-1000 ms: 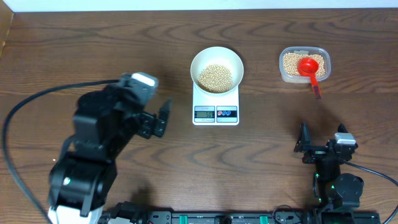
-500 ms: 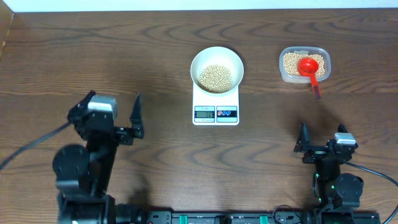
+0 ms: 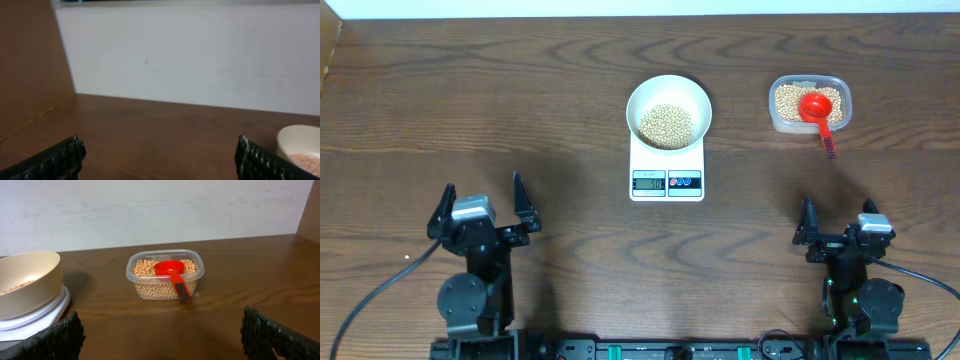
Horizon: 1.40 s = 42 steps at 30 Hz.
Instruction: Scoop item into bowl and weigh 50g on scale
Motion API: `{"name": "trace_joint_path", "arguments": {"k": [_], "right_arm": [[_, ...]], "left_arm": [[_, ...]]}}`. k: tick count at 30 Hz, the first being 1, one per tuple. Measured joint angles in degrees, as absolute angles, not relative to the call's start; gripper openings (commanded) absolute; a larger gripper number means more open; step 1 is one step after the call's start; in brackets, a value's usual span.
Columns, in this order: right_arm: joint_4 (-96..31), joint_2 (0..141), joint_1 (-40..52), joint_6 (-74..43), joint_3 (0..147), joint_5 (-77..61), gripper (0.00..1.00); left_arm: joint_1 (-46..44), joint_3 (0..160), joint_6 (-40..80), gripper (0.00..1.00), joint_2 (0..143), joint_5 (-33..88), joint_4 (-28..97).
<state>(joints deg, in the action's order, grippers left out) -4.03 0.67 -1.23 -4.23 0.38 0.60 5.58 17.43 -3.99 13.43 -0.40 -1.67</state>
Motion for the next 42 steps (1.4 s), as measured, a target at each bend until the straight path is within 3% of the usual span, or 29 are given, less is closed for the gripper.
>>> {"name": "trace_joint_path", "arguments": {"k": [23, 42], "right_arm": [[-4.05, 0.67, -1.23, -4.23, 0.38, 0.62, 0.99], [-4.05, 0.69, -1.23, -4.23, 0.38, 0.60, 0.99]], "left_arm": [[5.58, 1.10, -4.32, 0.98, 1.85, -6.37, -2.20], [5.58, 1.02, -3.20, 0.98, 0.62, -4.80, 1.06]]}}
